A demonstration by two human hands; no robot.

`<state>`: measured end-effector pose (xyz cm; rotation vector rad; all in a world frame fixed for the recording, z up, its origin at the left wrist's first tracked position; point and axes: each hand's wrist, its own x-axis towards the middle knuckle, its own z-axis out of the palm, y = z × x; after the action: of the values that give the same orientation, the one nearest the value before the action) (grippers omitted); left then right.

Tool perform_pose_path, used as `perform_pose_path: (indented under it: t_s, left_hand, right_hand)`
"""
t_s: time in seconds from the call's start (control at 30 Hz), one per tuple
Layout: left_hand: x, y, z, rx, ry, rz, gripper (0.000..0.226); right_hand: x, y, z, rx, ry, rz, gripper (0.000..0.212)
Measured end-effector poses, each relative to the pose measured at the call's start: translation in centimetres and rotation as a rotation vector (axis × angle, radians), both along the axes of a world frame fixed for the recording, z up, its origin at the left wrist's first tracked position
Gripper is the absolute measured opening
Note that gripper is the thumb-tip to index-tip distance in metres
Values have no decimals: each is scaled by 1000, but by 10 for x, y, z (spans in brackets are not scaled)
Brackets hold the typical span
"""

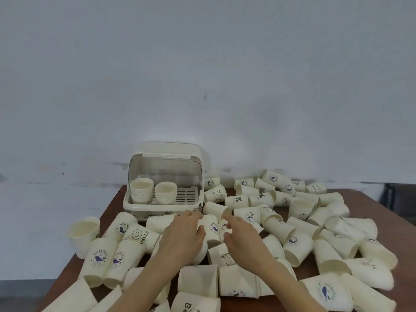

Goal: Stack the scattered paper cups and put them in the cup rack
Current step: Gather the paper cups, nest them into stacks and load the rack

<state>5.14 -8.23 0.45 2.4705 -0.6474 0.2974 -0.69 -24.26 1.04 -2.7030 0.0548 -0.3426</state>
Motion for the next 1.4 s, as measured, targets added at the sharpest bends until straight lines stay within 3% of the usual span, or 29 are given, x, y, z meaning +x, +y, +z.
perform_pose_path:
  t_s: [0.77, 1.03, 1.17, 1.4]
  left_hand:
    - [-15, -55, -9, 91, 29, -138, 38]
    - [-12, -97, -3, 129, 23, -204, 34]
    - [-7, -121, -4, 226, 6, -234, 34]
    - [4, -147, -1, 638, -159, -345, 44]
  right_hand:
    - [-29, -61, -8, 45, 28, -159, 47]
    - [-42, -91, -9, 59, -7, -227, 36]
    - [-51, -105, -12, 58, -2, -265, 39]
    - [-65, -123, -14, 79, -24, -294, 43]
